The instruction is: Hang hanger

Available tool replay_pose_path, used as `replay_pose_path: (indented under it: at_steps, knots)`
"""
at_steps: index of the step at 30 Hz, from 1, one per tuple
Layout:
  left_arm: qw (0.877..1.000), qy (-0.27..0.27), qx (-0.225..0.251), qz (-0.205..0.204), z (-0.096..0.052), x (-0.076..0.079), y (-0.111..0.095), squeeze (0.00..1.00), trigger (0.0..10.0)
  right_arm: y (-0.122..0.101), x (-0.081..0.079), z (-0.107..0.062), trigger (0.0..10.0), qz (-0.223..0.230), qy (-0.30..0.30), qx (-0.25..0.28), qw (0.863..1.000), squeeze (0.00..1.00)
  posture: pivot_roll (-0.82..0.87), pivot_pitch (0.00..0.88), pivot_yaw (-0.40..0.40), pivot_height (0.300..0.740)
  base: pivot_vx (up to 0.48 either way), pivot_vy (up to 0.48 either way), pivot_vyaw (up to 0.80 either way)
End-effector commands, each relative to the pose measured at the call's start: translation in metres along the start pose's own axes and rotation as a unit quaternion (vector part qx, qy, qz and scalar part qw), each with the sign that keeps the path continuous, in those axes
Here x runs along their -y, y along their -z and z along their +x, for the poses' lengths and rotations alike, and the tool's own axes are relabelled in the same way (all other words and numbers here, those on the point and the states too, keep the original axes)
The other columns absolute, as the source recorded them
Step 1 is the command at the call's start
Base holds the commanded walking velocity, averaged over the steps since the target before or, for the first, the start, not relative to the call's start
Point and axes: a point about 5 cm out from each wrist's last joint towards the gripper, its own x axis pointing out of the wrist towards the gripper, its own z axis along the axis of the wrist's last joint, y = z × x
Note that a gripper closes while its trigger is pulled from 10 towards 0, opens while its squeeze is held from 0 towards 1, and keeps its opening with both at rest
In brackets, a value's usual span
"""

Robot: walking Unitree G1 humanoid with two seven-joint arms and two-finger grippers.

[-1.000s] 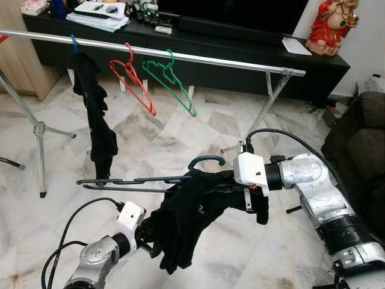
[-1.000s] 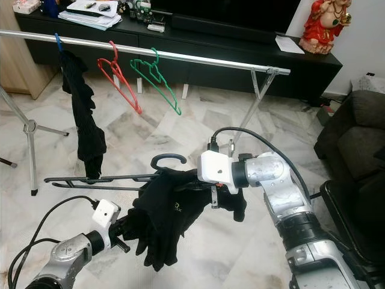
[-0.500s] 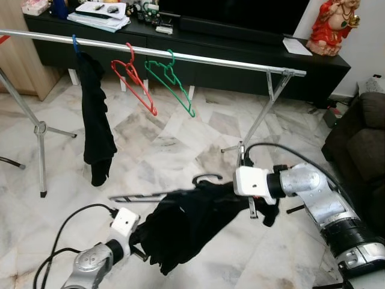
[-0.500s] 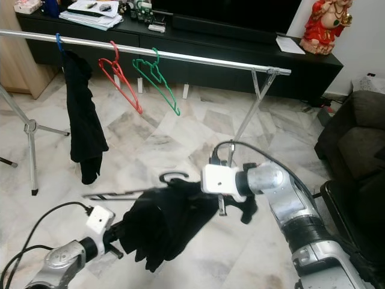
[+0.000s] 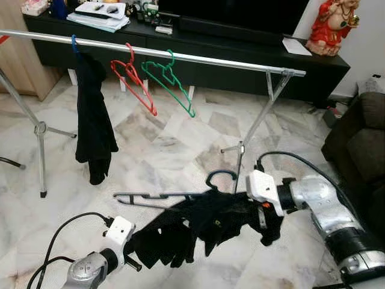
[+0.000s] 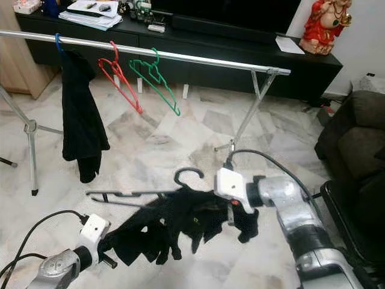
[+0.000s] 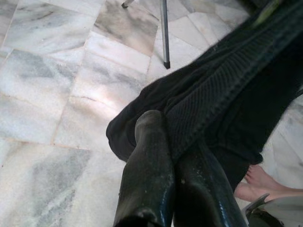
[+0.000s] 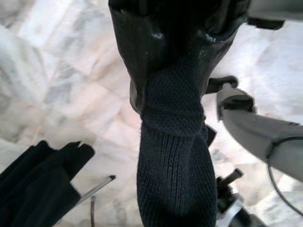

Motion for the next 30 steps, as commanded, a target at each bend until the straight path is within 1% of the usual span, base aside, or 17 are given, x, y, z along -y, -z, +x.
replay_pose_path:
  at_steps: [1,2,5,6,9,10,11,14,16,19,22,26,29,30]
  knots:
    - [1.0,-0.002,-0.029,-0.004,-0.007,0.001,0.013,0.0,10.0,0.009,-0.002,-0.017,0.0,0.003,0.008,-0.014,1.0,0.0,-0.04,0.164,-0.138,0.74,0.0,0.0,0.0]
    - [1.0,-0.003,-0.031,-0.005,-0.008,0.0,0.014,0.0,10.0,0.011,-0.002,-0.018,0.0,0.004,0.008,-0.021,1.0,0.0,-0.04,0.164,-0.138,0.74,0.0,0.0,0.0]
    - [0.999,-0.002,-0.035,-0.006,-0.01,-0.001,0.016,0.0,10.0,0.021,-0.004,-0.024,0.0,-0.008,0.011,-0.069,0.998,0.0,-0.04,0.166,-0.136,0.74,0.0,0.0,0.0]
    - [0.999,-0.002,-0.037,-0.006,-0.011,-0.001,0.016,0.0,10.0,0.023,-0.004,-0.027,0.0,-0.007,0.012,-0.073,0.997,0.0,-0.04,0.166,-0.135,0.74,0.0,0.0,0.0]
    - [0.999,0.0,-0.041,-0.007,-0.012,-0.001,0.019,0.0,10.0,0.023,-0.003,-0.035,0.0,0.018,0.024,-0.044,0.999,0.0,-0.04,0.167,-0.133,0.74,0.0,0.0,0.0]
    - [0.999,0.0,-0.041,-0.007,-0.012,-0.001,0.019,0.0,10.0,0.023,-0.003,-0.035,0.0,0.018,0.024,-0.044,0.999,0.0,-0.04,0.167,-0.133,0.74,0.0,0.0,0.0]
    - [0.999,0.0,-0.042,-0.008,-0.013,0.0,0.02,0.0,10.0,0.025,-0.004,-0.04,0.0,0.021,0.025,-0.043,0.999,0.0,-0.04,0.167,-0.133,0.74,0.0,0.0,0.0]
    - [0.999,-0.002,-0.045,-0.01,-0.014,-0.001,0.022,0.0,10.0,0.034,-0.009,-0.05,0.0,0.033,0.026,-0.062,0.997,0.0,-0.04,0.17,-0.132,0.74,0.0,0.0,0.0]
    - [0.999,-0.003,-0.046,-0.011,-0.014,-0.001,0.022,0.0,10.0,0.036,-0.01,-0.052,0.0,0.037,0.026,-0.065,0.997,0.0,-0.04,0.169,-0.132,0.74,0.0,0.0,0.0]
    - [0.999,-0.002,-0.05,-0.012,-0.015,-0.001,0.023,0.0,10.0,0.041,-0.016,-0.056,0.0,0.04,0.004,-0.077,0.996,0.0,-0.04,0.17,-0.128,0.74,0.0,0.0,0.0]
    - [0.999,-0.001,-0.051,-0.011,-0.015,-0.001,0.023,0.0,10.0,0.049,-0.021,-0.058,0.0,0.035,-0.007,-0.117,0.992,0.0,-0.04,0.171,-0.127,0.74,0.0,0.0,0.0]
    - [0.999,-0.002,-0.053,-0.01,-0.015,-0.002,0.023,0.0,10.0,0.063,-0.027,-0.062,0.0,0.023,-0.008,-0.19,0.981,0.0,-0.04,0.173,-0.126,0.74,0.0,0.0,0.0]
    - [0.998,-0.003,-0.054,-0.01,-0.015,-0.002,0.023,0.0,10.0,0.066,-0.028,-0.061,0.0,0.022,-0.005,-0.201,0.979,0.0,-0.04,0.173,-0.126,0.74,0.0,0.0,0.0]
    - [0.998,-0.004,-0.058,-0.009,-0.016,-0.002,0.024,0.0,10.0,0.069,-0.028,-0.061,0.0,0.016,0.0,-0.225,0.974,0.0,-0.04,0.175,-0.125,0.74,0.0,0.0,0.0]
